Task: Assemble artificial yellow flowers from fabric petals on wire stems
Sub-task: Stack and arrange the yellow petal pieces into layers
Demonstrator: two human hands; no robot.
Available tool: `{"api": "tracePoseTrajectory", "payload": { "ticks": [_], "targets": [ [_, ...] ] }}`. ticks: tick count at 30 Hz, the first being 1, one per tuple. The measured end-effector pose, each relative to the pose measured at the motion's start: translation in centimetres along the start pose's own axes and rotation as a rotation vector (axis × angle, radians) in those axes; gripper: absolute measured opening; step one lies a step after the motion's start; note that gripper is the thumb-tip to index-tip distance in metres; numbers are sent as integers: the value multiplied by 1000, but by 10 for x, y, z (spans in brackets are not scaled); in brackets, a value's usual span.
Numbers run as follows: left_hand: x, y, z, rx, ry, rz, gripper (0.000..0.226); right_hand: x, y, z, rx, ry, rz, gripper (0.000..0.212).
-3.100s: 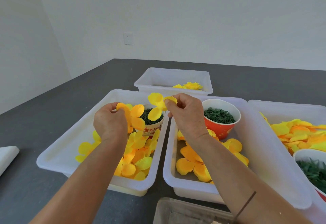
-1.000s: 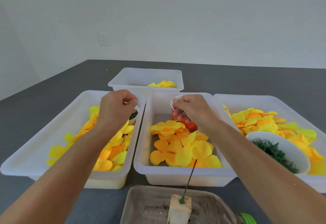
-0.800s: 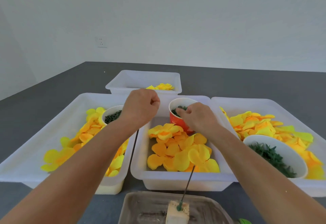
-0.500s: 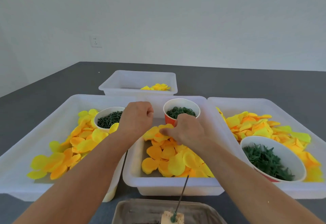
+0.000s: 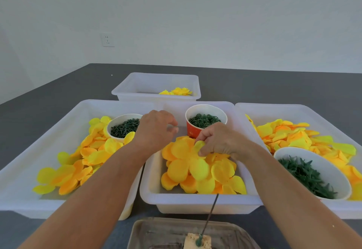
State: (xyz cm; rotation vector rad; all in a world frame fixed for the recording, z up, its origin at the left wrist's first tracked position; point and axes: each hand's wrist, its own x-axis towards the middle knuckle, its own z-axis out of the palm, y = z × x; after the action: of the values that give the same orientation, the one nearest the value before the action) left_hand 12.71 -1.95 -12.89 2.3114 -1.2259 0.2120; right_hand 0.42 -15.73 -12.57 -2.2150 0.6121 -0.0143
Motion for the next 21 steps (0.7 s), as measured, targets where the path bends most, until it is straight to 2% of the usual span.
{"api": "tracePoseTrajectory", "payload": {
  "ticks": [5, 7, 11, 15, 18, 21],
  "targets": [
    [-6, 6, -1, 65, -294, 142, 24, -9, 2, -15, -19, -107, -10, 28],
    [-7, 7, -2, 81, -340, 145, 28, -11, 3, -19, -36, -111, 8, 27],
    [-8, 8, -6, 93, -380, 106, 43, -9, 9, -25, -7, 5, 33, 32],
    [-9, 8, -9, 11, -331, 85, 30, -7, 9, -23, 8, 48, 46, 44],
    [-9, 7, -16, -167, -224, 42, 19, -6, 5, -20, 119, 102, -6, 38],
    [-6, 5, -21, -239, -70, 58, 14, -5, 2, -16, 148, 182, -131, 27]
  ]
}}
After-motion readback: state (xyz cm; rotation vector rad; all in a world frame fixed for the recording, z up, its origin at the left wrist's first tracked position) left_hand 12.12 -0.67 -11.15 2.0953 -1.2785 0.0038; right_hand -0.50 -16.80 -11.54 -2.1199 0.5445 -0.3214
